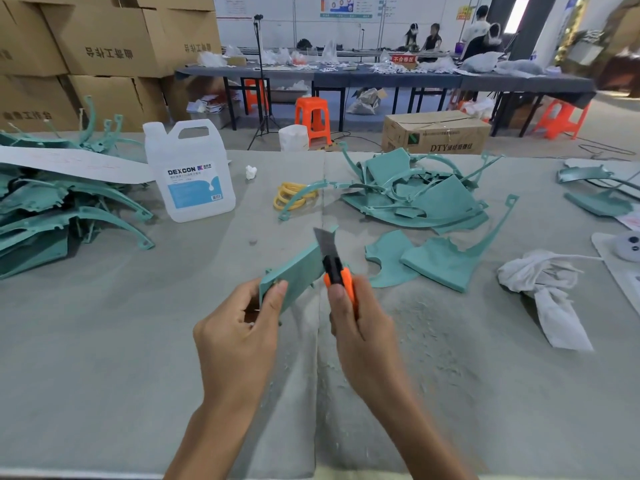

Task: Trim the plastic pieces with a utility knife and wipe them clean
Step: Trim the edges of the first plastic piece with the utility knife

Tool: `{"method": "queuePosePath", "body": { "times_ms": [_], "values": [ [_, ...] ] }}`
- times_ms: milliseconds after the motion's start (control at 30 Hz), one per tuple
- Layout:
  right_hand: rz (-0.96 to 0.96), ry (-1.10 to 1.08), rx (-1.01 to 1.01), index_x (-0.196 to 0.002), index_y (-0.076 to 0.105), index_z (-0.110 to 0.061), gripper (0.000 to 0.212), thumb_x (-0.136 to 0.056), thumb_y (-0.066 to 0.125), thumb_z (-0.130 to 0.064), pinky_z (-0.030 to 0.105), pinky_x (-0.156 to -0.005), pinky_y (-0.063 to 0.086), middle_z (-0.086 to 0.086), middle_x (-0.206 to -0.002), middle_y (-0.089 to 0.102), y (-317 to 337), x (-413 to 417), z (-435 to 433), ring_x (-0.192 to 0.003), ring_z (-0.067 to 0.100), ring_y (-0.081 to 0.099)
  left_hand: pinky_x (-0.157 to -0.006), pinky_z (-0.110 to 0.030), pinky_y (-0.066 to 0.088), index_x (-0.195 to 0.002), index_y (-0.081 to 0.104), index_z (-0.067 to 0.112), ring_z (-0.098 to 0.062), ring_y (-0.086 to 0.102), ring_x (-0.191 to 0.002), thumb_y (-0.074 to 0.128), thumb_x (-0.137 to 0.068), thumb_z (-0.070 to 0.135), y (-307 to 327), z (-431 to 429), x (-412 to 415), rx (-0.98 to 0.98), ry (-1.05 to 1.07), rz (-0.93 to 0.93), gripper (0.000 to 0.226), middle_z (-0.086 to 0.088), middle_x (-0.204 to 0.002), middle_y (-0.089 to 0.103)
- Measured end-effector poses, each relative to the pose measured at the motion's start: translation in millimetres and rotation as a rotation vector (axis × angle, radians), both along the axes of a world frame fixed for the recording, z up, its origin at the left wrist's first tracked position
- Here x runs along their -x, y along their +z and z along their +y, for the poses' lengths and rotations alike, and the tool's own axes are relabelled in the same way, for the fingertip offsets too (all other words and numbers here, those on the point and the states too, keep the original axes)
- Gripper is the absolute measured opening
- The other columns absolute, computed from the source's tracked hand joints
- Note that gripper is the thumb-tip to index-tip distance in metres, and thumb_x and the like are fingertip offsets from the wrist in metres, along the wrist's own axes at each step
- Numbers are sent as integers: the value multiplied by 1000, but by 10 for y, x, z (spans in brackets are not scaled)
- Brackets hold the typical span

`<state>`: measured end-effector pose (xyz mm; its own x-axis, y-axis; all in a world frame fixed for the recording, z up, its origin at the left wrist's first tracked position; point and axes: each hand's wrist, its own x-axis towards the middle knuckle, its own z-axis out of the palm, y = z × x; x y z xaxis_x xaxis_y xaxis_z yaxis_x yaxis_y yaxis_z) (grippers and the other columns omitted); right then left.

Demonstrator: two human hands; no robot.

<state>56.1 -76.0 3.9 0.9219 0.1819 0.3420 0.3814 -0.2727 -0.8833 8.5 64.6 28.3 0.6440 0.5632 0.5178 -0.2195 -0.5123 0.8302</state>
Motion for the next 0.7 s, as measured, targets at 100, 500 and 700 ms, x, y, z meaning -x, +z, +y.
{"method": "queuePosePath", "body": {
  "times_ms": [100, 500, 700],
  "values": [
    [-107, 62, 118, -98, 46, -47, 30, -98, 30, -72, 19, -47, 32, -16, -63, 54, 76, 192, 61, -50, 8, 50, -48, -17, 38, -79, 65, 33, -3, 46, -52, 65, -87, 48, 4, -2, -24, 11, 1, 14, 16, 7, -61, 59],
    [-116, -7, 189, -95, 41, -37, 40, -97, 26, -74, 20, -45, 30, -20, -68, 57, 18, -49, 145, -54, 7, 53, -52, -25, 45, -84, 70, 33, -2, 50, -54, 64, -85, 53, 28, 61, 6, 92, -6, -29, 21, 7, -63, 64],
    [14, -222, 98, -89, 41, -25, 38, -103, 34, -59, 38, -55, 38, -3, -64, 51, 31, -458, -36, -56, 16, 49, -55, -30, 50, -87, 73, 40, -13, 59, -58, 66, -84, 53, 79, 106, 84, 170, 18, -76, 15, 6, -69, 69]
  ]
}}
